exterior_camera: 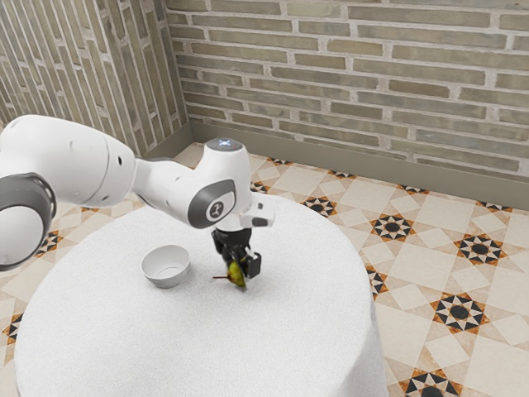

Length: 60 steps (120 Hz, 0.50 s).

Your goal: Place the pear in the bowl.

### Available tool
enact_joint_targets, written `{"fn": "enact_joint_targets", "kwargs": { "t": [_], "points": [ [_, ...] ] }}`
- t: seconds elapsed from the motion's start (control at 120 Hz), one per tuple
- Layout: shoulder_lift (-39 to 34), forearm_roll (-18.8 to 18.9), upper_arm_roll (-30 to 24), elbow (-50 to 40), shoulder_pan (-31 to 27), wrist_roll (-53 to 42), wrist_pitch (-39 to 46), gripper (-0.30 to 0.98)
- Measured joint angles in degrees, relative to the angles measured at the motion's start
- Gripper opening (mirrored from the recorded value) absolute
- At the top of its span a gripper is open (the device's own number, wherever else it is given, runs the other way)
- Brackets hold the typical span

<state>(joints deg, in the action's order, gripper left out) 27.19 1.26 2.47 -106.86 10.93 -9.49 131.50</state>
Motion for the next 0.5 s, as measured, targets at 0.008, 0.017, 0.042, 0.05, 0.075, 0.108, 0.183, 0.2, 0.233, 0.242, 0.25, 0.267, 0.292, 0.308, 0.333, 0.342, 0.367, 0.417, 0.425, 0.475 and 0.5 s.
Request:
{"fn": "enact_joint_targets", "kwargs": {
  "t": [0.008,0.017,0.042,0.05,0.075,0.108,0.183,0.2,0.233,0.242,0.25,0.267,0.292,0.308,0.333,0.342,0.367,0.417,0.425,0.475,0.5],
  "points": [
    [-0.1,0.0,0.0,0.0,0.0,0.0,0.0,0.31],
    [-0.1,0.1,0.0,0.0,0.0,0.1,0.0,0.3],
    [-0.4,0.2,0.0,0.0,0.1,0.2,0.0,0.28],
    [-0.5,0.2,0.0,0.0,0.1,0.2,0.0,0.27],
    [-0.8,0.4,0.0,0.0,0.1,0.4,0.1,0.24],
    [-1.2,0.5,0.0,0.0,0.2,0.6,0.1,0.2],
    [-2.1,1.2,0.0,0.0,0.2,1.3,0.2,0.11],
    [-2.3,1.3,0.0,0.0,0.2,1.5,0.2,0.09],
    [-2.8,1.7,0.0,0.0,0.2,1.9,0.2,0.04],
    [-2.9,1.8,0.0,0.0,0.2,2.0,0.2,0.03],
    [-3.1,1.8,0.0,0.0,0.2,2.1,0.2,0.02],
    [-3.3,2.0,0.0,-0.1,0.2,2.4,0.2,0.0],
    [-3.8,2.3,0.0,-0.2,0.2,2.8,0.1,-0.03],
    [-4.0,2.5,0.0,-0.3,0.2,3.0,0.1,-0.05],
    [-4.4,2.8,0.1,-0.4,0.2,3.5,0.1,-0.08],
    [-4.5,2.9,0.1,-0.5,0.2,3.6,0.0,-0.09],
    [-4.9,3.2,0.1,-0.6,0.1,4.0,-0.1,-0.09],
    [-5.9,3.7,0.1,-0.8,-0.1,4.8,-0.6,-0.09],
    [-6.2,3.8,0.1,-1.0,-0.2,5.0,-0.6,-0.09],
    [-7.6,4.1,0.1,-1.9,-0.8,5.7,-1.2,-0.09],
    [-8.3,4.3,0.1,-2.4,-1.2,6.0,-1.5,-0.09]
  ]
}}
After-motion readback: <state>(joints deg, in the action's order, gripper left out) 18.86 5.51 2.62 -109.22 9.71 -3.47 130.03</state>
